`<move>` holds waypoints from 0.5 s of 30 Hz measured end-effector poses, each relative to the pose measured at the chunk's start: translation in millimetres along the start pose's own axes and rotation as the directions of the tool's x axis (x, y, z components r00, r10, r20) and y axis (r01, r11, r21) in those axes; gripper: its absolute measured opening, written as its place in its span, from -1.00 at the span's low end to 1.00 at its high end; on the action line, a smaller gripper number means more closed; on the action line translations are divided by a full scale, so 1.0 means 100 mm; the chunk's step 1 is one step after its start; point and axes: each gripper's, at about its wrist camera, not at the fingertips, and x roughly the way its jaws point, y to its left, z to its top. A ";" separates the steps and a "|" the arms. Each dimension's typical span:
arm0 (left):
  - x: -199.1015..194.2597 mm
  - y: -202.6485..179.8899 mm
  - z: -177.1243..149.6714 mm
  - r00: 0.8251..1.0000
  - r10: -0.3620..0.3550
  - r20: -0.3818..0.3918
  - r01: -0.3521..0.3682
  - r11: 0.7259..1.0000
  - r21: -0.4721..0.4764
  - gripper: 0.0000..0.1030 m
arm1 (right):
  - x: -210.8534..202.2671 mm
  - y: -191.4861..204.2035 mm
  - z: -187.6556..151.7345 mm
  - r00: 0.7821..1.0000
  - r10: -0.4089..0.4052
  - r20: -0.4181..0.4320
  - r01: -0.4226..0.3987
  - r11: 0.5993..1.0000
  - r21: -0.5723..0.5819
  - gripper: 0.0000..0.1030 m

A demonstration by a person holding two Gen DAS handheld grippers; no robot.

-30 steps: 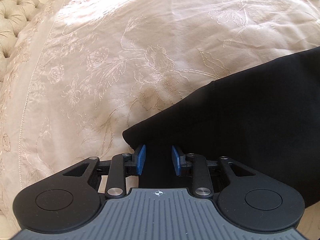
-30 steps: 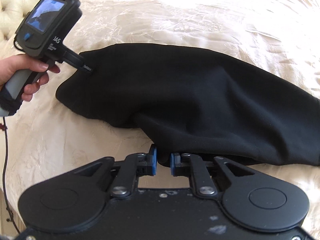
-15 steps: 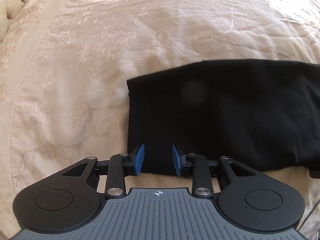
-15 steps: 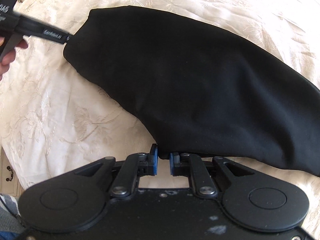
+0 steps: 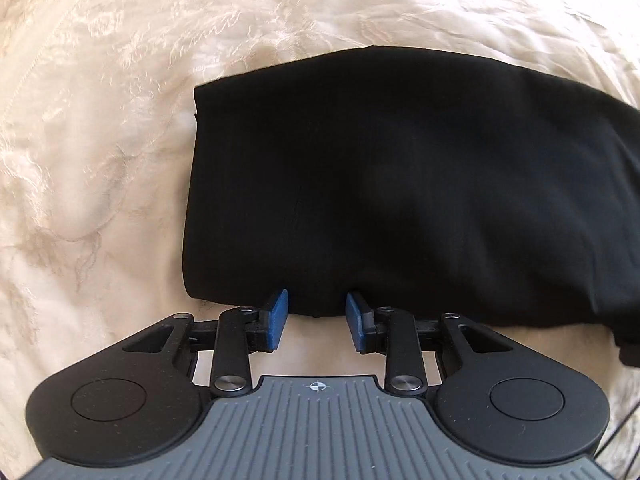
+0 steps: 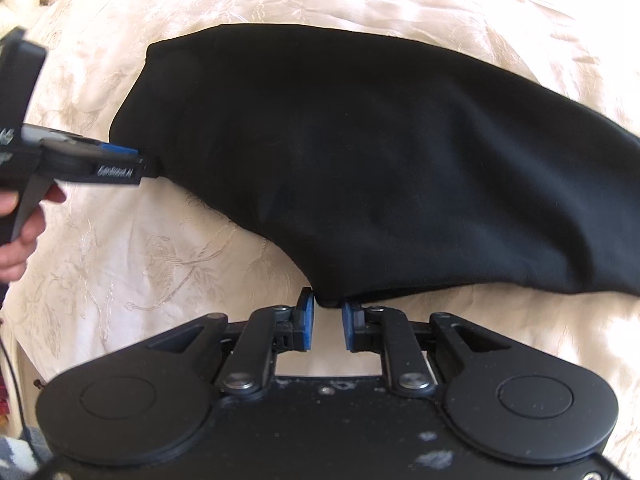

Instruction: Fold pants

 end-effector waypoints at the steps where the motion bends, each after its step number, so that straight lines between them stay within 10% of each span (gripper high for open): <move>1: 0.02 0.04 0.03 1.000 -0.016 -0.014 0.016 1.000 -0.021 -0.39 | -0.03 -0.02 -0.02 1.000 0.001 -0.005 -0.001 1.000 0.012 -0.64; 15: -0.07 0.11 0.02 0.999 -0.017 -0.035 0.016 1.000 -0.021 -0.36 | -0.57 -0.10 0.07 0.971 -0.039 0.236 0.003 0.988 0.151 -0.40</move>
